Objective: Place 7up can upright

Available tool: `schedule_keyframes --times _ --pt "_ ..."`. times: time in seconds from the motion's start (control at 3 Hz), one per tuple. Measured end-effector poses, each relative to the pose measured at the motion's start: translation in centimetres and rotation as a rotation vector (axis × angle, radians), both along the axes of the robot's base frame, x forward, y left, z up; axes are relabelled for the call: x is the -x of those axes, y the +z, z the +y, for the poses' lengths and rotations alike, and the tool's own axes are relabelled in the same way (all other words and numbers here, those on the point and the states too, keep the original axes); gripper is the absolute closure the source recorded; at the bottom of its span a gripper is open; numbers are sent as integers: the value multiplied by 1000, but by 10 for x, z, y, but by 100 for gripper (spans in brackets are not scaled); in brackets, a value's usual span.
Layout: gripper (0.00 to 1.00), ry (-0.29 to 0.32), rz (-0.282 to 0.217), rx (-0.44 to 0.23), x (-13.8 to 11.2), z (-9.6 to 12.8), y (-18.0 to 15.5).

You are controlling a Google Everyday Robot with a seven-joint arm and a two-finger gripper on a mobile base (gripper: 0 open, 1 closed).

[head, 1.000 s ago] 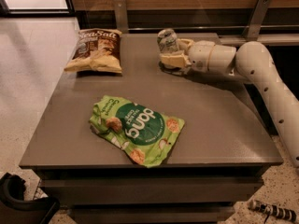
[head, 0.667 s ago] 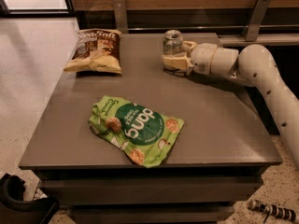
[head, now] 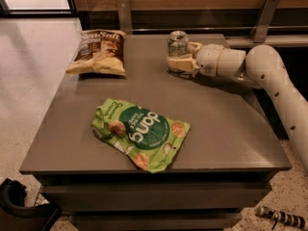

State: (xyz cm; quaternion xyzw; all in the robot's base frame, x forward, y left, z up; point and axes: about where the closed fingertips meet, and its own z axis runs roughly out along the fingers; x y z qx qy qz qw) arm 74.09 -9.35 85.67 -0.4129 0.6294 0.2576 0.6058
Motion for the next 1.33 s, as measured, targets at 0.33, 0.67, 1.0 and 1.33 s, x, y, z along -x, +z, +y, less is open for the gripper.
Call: schedule_keyframes --times 0.33,0.67,1.0,1.33 --pt "51 0 0 0 0 0 1" --pt "21 2 0 0 0 1 1" --pt "0 8 1 0 0 5 0" --pt "0 8 1 0 0 5 0"
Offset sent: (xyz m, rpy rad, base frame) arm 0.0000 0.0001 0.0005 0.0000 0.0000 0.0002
